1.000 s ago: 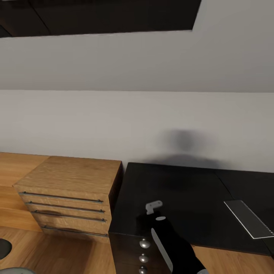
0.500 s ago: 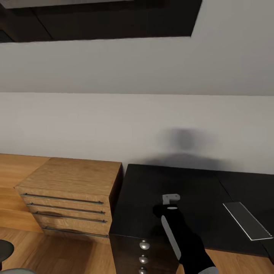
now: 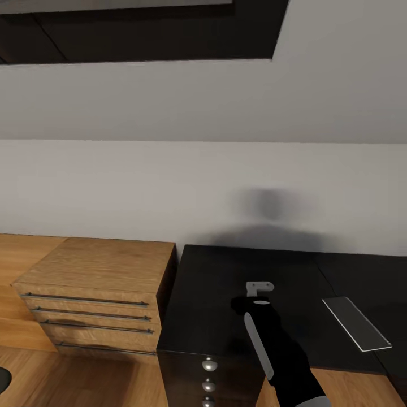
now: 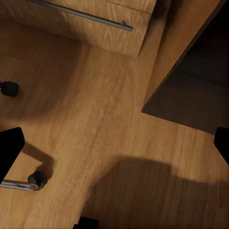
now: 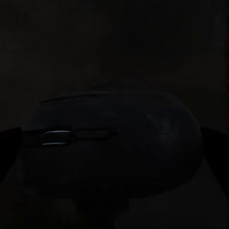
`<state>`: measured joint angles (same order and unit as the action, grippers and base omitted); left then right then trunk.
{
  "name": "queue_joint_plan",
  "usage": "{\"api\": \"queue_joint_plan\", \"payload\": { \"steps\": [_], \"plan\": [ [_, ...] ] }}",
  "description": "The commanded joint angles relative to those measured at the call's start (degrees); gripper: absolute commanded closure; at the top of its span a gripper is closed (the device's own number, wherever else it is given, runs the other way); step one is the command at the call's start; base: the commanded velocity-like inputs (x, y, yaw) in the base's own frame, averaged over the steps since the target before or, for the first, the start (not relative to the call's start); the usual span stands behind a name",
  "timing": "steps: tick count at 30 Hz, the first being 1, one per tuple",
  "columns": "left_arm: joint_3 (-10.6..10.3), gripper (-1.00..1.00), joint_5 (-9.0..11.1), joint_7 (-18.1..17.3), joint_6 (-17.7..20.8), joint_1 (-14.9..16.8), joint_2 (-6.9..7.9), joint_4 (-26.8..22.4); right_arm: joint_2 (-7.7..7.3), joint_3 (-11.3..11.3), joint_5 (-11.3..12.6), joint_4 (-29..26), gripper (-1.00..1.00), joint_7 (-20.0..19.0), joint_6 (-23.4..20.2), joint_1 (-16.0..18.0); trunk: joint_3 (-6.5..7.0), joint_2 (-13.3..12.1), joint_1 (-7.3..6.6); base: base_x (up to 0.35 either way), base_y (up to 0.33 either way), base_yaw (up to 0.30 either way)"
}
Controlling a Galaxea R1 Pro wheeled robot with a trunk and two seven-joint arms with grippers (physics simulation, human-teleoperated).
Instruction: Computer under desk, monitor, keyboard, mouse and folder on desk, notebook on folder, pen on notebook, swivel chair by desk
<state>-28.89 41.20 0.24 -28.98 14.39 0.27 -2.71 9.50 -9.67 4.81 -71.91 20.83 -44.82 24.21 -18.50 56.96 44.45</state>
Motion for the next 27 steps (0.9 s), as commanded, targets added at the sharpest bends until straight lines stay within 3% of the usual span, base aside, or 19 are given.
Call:
{"api": "queue_joint_plan", "payload": {
  "steps": [1,6,16,27],
  "plan": [
    [-0.48,-1.00,0.46,0.03,-0.13,0.02,0.00,-0.02,-0.01,-0.08,0.49,-0.02,1.00,0.53,-0.14,0.05,-0.07,0.05,0.00,0.000,0.000,-0.024],
    [-0.46,-1.00,0.46,-0.02,-0.16,0.02,-0.01,-0.02,-0.01,-0.04,0.83,-0.03,1.00,0.44,0.06,0.05,-0.03,0.05,0.00,0.000,0.000,-0.024],
    [-0.46,-1.00,0.46,-0.06,-0.19,0.02,-0.01,-0.02,-0.01,-0.07,0.99,0.04,1.00,0.44,0.19,0.05,0.13,0.05,0.00,-0.013,-0.005,-0.211],
    [-0.45,-1.00,0.46,-0.06,-0.20,0.02,-0.04,-0.02,-0.01,0.09,0.60,0.13,1.00,0.38,0.33,0.05,0.16,0.05,0.00,-0.249,-0.165,-0.026]
  ]
}}
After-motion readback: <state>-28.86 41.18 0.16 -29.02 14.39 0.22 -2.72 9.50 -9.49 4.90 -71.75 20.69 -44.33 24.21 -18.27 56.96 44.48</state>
